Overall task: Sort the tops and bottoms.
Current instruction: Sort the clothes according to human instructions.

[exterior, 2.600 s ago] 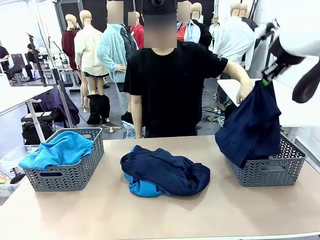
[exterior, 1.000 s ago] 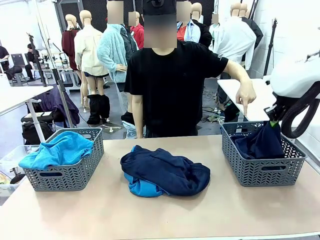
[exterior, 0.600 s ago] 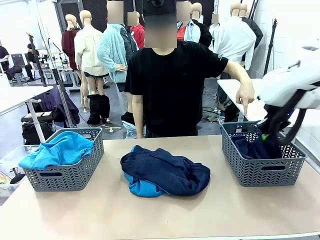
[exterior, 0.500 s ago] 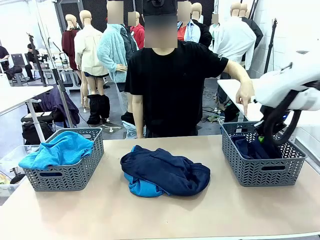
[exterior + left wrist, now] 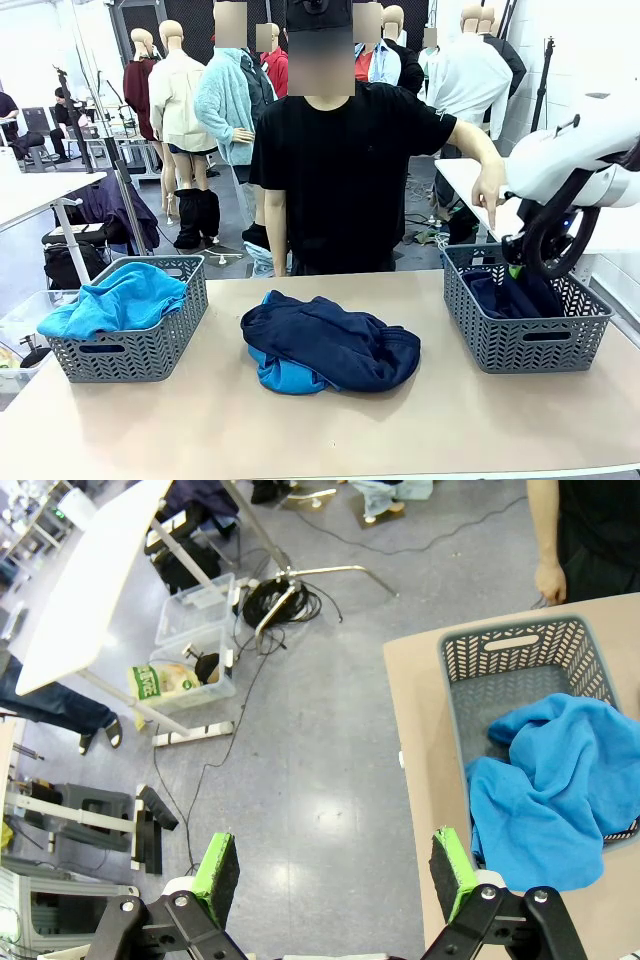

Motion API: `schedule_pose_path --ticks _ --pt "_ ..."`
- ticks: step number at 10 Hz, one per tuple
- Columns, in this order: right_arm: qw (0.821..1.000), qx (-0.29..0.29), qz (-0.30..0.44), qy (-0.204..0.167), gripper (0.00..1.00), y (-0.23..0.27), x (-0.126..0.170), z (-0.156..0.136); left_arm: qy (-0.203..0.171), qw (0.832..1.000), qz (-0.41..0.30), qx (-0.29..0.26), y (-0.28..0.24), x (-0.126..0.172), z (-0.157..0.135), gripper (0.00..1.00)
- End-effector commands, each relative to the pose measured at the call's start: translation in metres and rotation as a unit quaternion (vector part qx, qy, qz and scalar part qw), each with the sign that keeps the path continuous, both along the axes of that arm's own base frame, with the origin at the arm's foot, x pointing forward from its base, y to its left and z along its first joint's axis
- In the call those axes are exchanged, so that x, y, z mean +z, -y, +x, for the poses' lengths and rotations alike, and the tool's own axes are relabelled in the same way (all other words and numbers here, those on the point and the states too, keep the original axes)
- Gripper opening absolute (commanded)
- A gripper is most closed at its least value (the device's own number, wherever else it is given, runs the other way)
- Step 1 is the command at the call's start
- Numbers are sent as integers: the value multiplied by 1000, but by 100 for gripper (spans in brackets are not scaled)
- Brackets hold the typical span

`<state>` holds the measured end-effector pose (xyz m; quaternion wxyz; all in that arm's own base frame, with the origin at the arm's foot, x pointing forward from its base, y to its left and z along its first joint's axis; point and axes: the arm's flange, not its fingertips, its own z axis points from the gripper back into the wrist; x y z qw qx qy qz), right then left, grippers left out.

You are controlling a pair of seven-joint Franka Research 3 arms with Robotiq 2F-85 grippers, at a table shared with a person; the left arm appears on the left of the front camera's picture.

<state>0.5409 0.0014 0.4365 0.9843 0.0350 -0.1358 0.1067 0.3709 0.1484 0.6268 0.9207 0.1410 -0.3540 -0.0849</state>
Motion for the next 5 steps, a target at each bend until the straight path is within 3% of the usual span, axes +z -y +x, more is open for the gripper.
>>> schedule_pose_path --ticks 1,5 --pt "1000 10 -11 3 100 -2 12 -9 0 1000 -1 6 1 0 0 100" --pt "999 25 -24 32 100 2 46 -33 0 1000 -1 6 1 0 0 100"
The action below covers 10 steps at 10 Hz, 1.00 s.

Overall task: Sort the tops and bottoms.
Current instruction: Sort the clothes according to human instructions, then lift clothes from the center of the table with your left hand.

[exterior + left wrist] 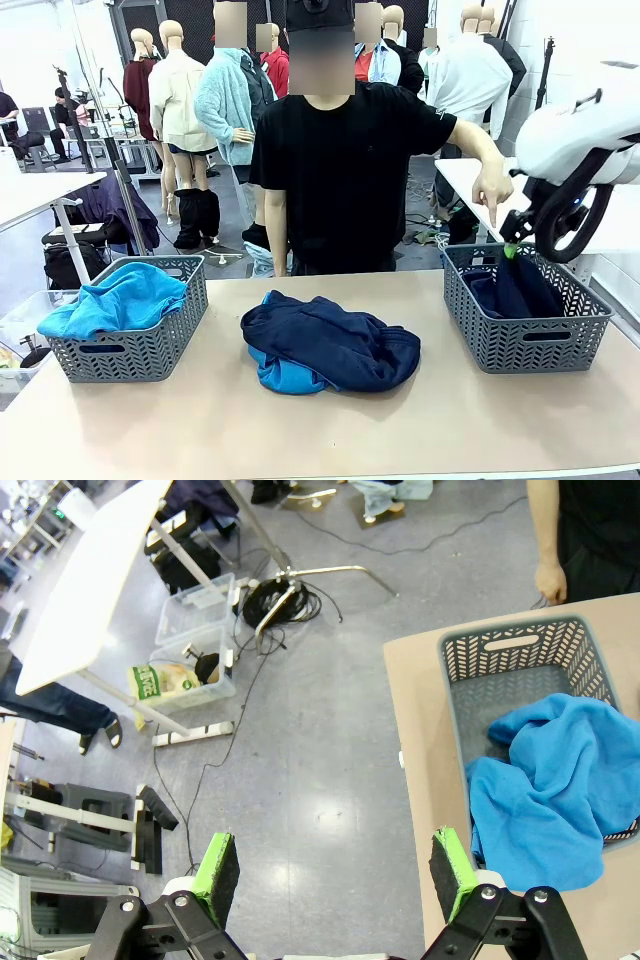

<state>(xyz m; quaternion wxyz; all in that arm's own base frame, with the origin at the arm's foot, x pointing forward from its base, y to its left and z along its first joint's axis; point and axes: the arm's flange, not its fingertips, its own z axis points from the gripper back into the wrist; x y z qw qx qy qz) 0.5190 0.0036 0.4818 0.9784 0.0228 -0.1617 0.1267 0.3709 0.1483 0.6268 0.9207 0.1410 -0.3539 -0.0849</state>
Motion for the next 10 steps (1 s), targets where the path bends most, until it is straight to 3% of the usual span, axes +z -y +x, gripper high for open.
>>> schedule_pose_path --ticks 1,4,6,10 --pt "1000 9 -20 8 100 4 11 -18 0 1000 -1 6 1 0 0 100" --pt "999 9 -47 3 100 4 40 -36 0 1000 -1 6 1 0 0 100" --pt "999 23 -37 25 100 7 56 -50 0 1000 -1 6 1 0 0 100" --pt "999 17 -37 18 100 4 58 -39 0 1000 -1 6 1 0 0 100"
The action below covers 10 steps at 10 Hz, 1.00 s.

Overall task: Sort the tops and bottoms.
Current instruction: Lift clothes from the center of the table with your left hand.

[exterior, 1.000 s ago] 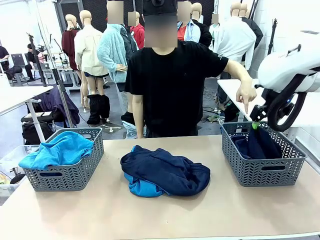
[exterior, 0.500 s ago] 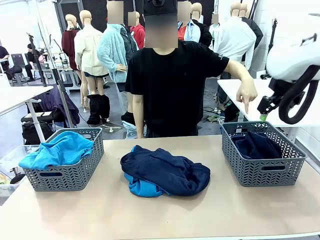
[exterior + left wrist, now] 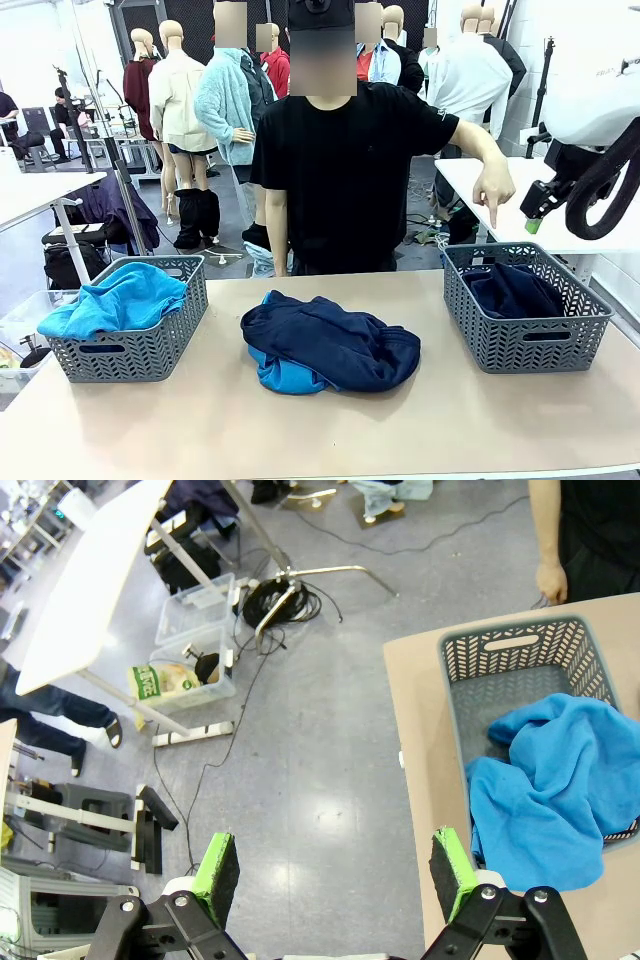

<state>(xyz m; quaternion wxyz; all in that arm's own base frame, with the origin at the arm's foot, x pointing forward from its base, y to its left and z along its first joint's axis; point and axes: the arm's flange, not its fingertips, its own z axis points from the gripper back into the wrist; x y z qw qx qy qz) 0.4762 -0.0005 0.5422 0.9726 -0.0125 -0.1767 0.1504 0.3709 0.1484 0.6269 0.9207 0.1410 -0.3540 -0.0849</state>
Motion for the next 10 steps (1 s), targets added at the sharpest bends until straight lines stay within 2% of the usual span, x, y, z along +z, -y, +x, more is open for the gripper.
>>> schedule_pose_path --ticks 1,5,7,9,10 --pt "1000 -1 0 -2 100 0 -3 3 0 1000 -1 6 1 0 0 100" --pt "1000 0 0 -4 100 0 -3 2 0 1000 -1 6 1 0 0 100" --pt "997 -75 15 7 100 61 4 -12 0 1000 0 0 0 0 0 100" --pt "984 -167 55 31 100 137 -1 -35 0 1000 0 0 0 0 0 100" --pt "976 -204 72 31 100 171 -9 -40 0 1000 0 0 0 0 0 100"
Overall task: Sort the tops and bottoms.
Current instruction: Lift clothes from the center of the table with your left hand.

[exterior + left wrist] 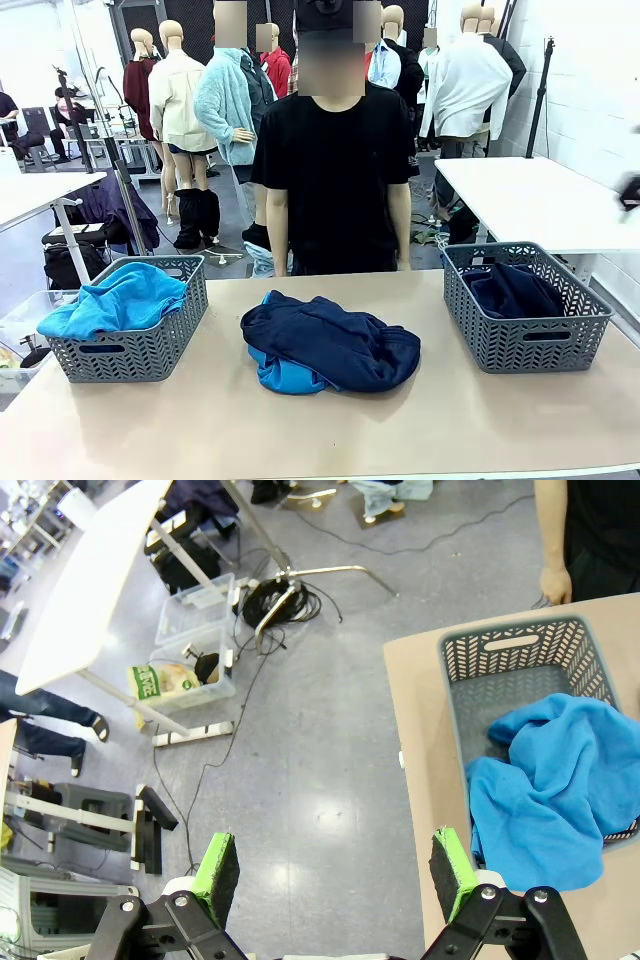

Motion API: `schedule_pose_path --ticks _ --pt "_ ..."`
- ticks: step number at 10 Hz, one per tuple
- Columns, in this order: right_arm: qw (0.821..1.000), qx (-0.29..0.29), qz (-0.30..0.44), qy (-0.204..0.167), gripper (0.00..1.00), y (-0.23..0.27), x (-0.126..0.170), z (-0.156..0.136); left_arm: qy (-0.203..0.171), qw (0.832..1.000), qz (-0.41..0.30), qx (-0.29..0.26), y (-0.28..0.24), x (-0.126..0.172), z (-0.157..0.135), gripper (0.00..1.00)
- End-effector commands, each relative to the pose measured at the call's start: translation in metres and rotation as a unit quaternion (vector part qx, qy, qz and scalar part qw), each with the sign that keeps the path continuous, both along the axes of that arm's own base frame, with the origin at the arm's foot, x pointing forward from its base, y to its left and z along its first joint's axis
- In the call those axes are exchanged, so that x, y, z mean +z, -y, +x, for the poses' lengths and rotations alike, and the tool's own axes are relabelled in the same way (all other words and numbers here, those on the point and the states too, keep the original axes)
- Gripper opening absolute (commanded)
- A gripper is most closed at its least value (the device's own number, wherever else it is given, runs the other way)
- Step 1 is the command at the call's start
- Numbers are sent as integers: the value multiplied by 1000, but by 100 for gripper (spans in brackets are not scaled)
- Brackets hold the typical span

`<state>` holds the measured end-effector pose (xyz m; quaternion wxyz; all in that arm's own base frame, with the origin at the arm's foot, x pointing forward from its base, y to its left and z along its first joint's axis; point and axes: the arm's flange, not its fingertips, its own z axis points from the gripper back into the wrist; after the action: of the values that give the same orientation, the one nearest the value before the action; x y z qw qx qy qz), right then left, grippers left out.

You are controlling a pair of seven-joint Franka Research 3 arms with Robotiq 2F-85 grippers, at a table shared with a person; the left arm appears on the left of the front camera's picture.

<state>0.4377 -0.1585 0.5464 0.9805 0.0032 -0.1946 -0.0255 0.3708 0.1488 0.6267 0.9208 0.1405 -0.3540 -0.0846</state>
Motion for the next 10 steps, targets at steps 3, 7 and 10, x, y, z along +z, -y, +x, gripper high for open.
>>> schedule_pose_path --ticks 3,7,10 --pt "990 -99 94 20 100 76 -52 -13 0 1000 1 0 0 0 0 100" --pt "992 -105 70 5 100 84 -37 -26 15 988 -12 -153 96 18 3 100" --pt "992 -105 70 5 100 84 -37 -26 -24 936 31 -348 220 9 -16 100"
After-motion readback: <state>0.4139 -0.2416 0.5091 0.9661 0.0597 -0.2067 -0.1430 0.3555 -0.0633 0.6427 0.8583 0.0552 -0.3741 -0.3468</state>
